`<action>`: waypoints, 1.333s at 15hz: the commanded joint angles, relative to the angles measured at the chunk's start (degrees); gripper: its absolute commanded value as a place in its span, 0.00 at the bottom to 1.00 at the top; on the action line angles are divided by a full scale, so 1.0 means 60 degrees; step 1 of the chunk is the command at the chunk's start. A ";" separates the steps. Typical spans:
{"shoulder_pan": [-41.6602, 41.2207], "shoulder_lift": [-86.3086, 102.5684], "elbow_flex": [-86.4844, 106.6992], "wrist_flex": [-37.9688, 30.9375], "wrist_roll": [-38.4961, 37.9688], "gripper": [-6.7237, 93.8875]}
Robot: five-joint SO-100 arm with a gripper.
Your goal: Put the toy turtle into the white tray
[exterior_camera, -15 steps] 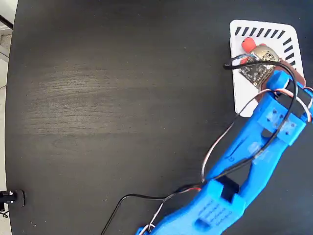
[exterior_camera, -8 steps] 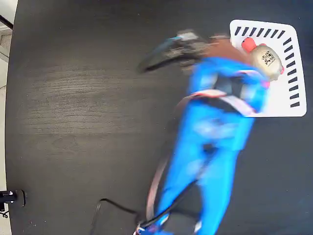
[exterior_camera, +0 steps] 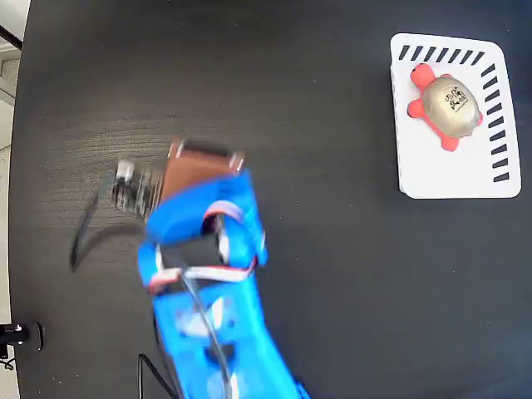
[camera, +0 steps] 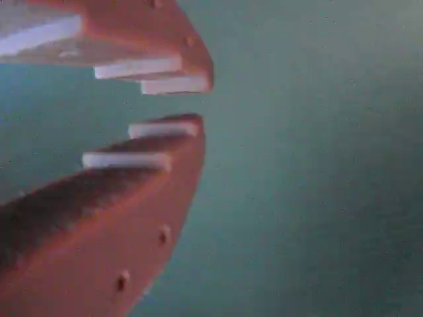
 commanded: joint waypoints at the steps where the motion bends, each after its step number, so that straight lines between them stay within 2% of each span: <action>1: -0.0234 0.2197 0.1846 -0.1011 -0.0190 0.06; 3: -0.0366 0.4189 0.4424 -0.2036 -0.1201 0.06; 6: -0.0249 0.7266 0.6738 -0.1699 -0.2710 0.06; 8: 0.0015 0.8921 0.7778 -0.1523 -0.3164 0.06; 15: 0.0894 1.2656 0.9316 0.1113 -0.3120 0.06; 20: 0.0835 1.3022 0.9624 0.1274 -0.3091 0.06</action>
